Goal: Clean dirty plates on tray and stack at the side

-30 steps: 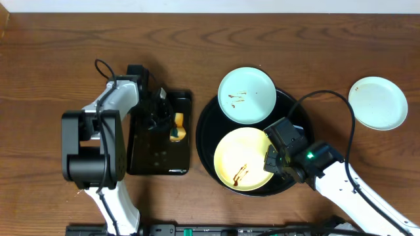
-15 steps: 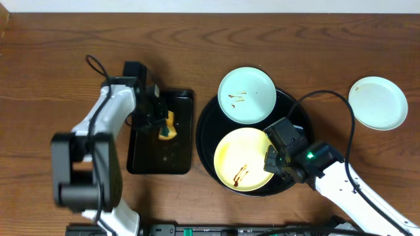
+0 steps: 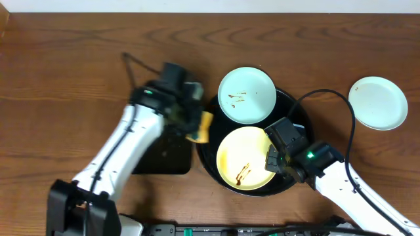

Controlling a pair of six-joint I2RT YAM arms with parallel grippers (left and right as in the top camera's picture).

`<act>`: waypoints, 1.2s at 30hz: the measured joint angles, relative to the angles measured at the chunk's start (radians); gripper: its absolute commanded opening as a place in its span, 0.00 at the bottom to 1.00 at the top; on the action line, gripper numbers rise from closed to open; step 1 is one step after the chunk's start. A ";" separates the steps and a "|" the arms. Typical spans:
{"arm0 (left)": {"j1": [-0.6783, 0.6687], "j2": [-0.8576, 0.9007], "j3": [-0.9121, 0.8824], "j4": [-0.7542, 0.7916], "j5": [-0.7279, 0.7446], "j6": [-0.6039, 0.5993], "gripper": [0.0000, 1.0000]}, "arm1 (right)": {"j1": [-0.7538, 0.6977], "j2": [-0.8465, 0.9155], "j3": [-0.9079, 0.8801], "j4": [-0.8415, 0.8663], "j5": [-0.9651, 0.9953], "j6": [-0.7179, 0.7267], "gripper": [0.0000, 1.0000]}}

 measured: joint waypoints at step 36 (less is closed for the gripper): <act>-0.511 0.264 -0.002 0.429 0.095 -0.443 0.07 | -0.176 0.145 -0.019 0.089 -0.023 -0.056 0.02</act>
